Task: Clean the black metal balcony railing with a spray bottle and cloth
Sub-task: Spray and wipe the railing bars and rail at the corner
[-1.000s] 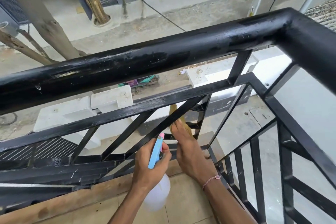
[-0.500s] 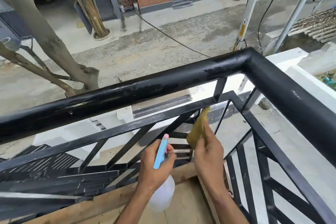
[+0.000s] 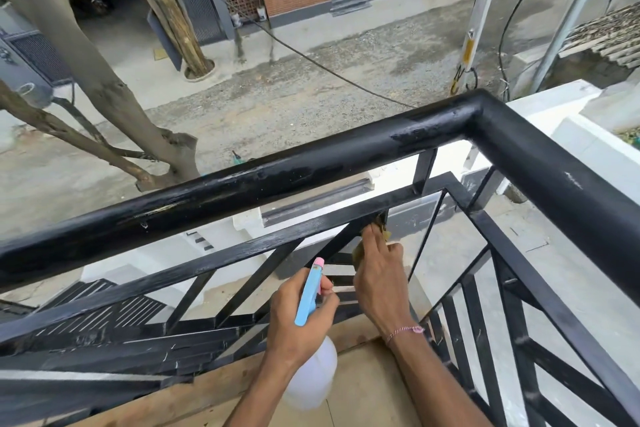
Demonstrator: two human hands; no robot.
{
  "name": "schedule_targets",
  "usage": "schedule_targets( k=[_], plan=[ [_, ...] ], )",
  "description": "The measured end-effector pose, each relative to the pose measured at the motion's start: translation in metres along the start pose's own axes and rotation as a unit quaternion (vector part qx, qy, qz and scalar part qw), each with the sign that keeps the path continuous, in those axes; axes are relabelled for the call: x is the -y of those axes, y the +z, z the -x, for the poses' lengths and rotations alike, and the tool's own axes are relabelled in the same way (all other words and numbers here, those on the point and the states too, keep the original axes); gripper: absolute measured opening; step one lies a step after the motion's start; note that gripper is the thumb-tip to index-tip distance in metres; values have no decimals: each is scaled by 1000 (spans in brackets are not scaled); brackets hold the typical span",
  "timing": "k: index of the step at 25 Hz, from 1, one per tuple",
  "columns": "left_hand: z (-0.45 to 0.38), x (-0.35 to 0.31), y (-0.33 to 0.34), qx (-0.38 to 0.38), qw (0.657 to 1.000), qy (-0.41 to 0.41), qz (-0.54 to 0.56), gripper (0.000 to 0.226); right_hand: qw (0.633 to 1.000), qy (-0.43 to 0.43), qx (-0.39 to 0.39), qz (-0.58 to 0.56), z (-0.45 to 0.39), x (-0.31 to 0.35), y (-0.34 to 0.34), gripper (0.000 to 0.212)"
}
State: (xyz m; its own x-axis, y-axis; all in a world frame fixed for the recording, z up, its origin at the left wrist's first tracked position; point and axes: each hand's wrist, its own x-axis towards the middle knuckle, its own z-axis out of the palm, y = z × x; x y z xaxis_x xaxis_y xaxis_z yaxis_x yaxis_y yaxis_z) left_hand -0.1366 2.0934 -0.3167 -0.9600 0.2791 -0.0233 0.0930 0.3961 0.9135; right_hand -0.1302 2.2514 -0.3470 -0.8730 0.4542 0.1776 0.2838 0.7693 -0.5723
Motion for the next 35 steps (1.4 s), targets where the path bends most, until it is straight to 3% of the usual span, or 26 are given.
schedule_targets(
  k=[3,6,9,12,15,18,22,25,30,32,35],
  plan=[
    [0,4,-6,0,1000,-2,0,7,998,5,51,-46,-24,-3,-6,22],
    [1,5,-4,0,1000,-1,-10,7,991,-23,49,-122,-23,-6,-11,33],
    [1,5,2,-1,1000,0,-6,6,966,36,72,-244,-3,-8,-19,54],
    [3,6,7,1,1000,-8,2,7,946,17,83,-312,16,-10,-23,65],
    [3,5,6,0,1000,-12,2,6,968,-5,107,-228,-5,-12,-23,54],
    [3,11,-2,-10,1000,-7,-15,5,992,10,63,-109,-28,-4,-18,30],
    [12,23,-13,-27,999,-22,-11,8,987,-4,30,-160,30,-6,-8,63],
    [18,38,-19,-28,999,-35,-10,9,943,110,64,-309,76,-18,-2,61],
    [34,74,-19,-9,999,-41,-23,6,798,360,82,-476,124,-4,24,43],
    [39,87,-18,0,999,-33,-29,12,746,450,104,-480,132,-10,43,33],
    [41,103,-15,9,998,-38,-39,14,750,533,128,-370,141,-31,63,19]
  ],
)
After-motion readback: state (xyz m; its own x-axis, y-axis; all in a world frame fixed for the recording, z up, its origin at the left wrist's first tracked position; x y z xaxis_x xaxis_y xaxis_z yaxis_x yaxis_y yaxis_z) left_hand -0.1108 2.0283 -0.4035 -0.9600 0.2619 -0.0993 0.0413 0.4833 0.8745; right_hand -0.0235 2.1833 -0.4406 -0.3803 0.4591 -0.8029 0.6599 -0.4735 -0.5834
